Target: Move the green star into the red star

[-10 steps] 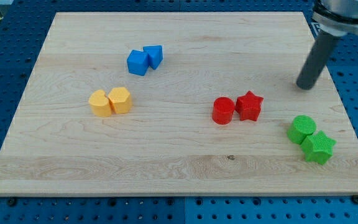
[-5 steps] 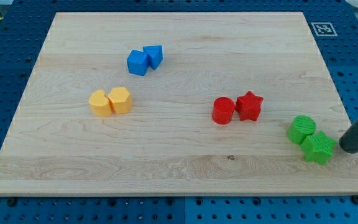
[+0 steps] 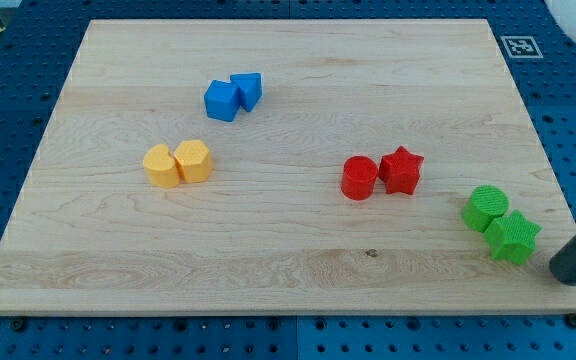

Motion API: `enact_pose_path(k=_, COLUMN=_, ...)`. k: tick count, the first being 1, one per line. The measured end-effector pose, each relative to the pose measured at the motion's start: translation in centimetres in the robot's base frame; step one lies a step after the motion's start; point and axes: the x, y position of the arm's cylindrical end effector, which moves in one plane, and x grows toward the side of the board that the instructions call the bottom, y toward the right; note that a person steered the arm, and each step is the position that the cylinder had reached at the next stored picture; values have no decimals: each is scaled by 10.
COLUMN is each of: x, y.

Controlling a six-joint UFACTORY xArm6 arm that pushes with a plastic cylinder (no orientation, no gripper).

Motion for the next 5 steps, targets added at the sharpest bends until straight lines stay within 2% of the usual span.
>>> enact_pose_path(k=3, x=-6, y=-13)
enact_pose_path(k=5, x=-39, y=-41)
